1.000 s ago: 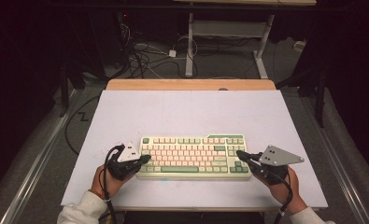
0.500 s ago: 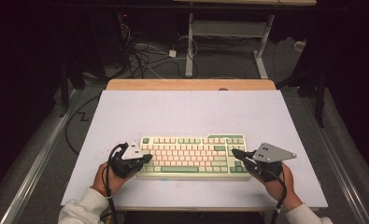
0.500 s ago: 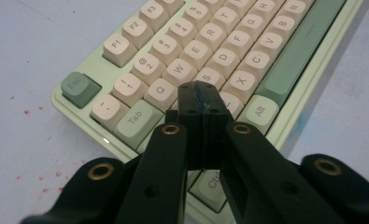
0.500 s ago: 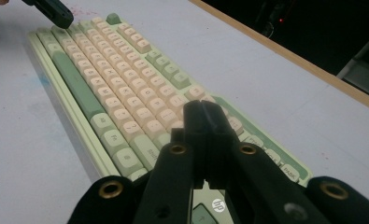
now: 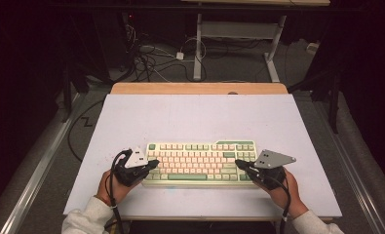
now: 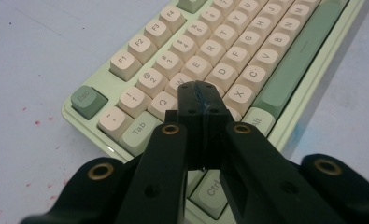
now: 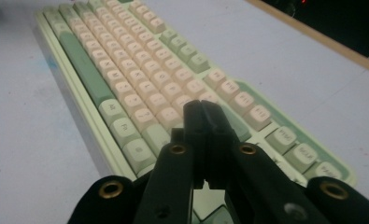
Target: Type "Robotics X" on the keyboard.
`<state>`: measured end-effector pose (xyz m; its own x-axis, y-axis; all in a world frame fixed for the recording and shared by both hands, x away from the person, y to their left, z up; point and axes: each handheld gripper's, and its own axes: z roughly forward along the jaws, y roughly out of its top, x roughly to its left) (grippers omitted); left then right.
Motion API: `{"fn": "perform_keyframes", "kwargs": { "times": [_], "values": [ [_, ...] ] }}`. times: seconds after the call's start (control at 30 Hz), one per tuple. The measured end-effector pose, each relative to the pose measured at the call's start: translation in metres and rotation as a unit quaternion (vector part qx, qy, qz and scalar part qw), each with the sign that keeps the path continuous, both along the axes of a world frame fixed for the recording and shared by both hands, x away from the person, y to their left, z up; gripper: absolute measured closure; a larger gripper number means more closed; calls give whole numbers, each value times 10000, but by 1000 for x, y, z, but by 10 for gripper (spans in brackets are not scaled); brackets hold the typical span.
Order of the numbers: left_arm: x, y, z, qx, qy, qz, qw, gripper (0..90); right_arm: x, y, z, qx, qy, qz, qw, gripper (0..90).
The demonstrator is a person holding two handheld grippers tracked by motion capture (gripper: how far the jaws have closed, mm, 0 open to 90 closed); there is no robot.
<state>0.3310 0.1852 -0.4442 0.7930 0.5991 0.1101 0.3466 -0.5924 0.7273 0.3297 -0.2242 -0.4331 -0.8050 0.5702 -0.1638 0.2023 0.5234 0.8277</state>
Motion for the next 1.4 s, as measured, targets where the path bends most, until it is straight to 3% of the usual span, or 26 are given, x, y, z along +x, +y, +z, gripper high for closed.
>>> {"fn": "perform_keyframes", "kwargs": {
  "times": [0.27,0.73,0.77,1.1,1.4],
  "values": [
    [-1,1,2,-71,-47,33,10000,877,4,12,-13,-269,331,138,9990,900],
    [-2,-2,3,-56,-45,-5,10000,877,10,20,-20,-573,473,60,9972,900],
    [-1,-3,2,-48,-42,-7,10000,877,11,21,-22,-676,551,51,9962,900],
    [7,-20,9,-87,8,-146,9999,877,11,22,-23,-580,581,12,9966,900],
    [25,-46,9,53,138,-271,9995,877,11,21,-23,-578,573,6,9967,900]
  ]
}}
